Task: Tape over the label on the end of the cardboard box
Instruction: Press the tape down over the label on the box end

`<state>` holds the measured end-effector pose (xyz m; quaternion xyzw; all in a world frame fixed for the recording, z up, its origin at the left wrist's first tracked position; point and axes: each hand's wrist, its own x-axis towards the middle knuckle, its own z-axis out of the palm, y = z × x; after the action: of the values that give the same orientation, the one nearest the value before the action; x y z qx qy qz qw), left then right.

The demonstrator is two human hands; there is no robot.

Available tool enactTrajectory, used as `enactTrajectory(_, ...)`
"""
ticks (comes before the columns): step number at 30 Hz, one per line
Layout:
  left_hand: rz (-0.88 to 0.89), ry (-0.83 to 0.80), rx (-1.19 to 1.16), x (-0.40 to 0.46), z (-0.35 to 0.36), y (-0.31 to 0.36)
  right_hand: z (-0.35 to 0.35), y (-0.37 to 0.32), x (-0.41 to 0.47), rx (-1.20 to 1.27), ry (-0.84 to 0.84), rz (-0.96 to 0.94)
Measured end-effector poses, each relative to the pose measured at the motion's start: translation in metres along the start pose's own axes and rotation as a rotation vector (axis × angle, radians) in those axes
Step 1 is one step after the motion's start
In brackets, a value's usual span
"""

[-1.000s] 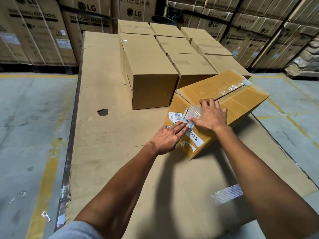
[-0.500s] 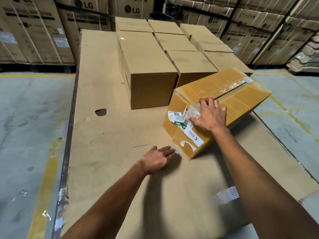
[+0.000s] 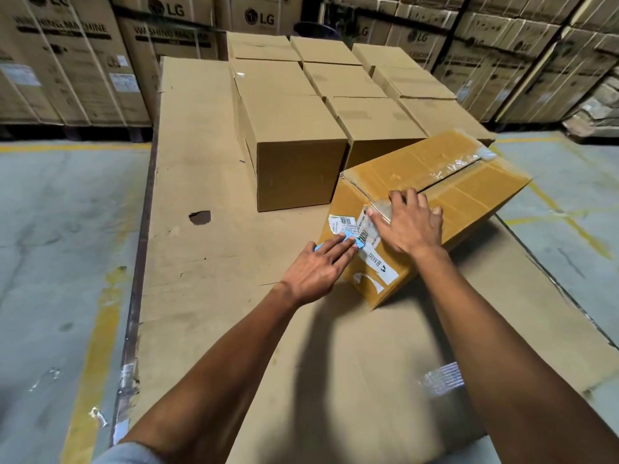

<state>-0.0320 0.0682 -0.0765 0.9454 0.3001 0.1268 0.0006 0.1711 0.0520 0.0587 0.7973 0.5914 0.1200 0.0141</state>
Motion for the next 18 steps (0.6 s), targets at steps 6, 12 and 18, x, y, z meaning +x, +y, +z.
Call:
enactTrajectory(6,-0.041,-0.039,-0.02,-0.01,0.001,0.004,0.005,-0.004,0.002,-0.122,0.004,-0.031)
enactTrajectory(12,-0.07,-0.001,-0.04,-0.014,0.0,0.012,0.007,-0.003,0.004,-0.079,-0.007,-0.017)
enactTrajectory(18,-0.094,0.096,-0.037,-0.017,-0.002,0.011,0.012,-0.006,0.003,-0.105,0.039,-0.013)
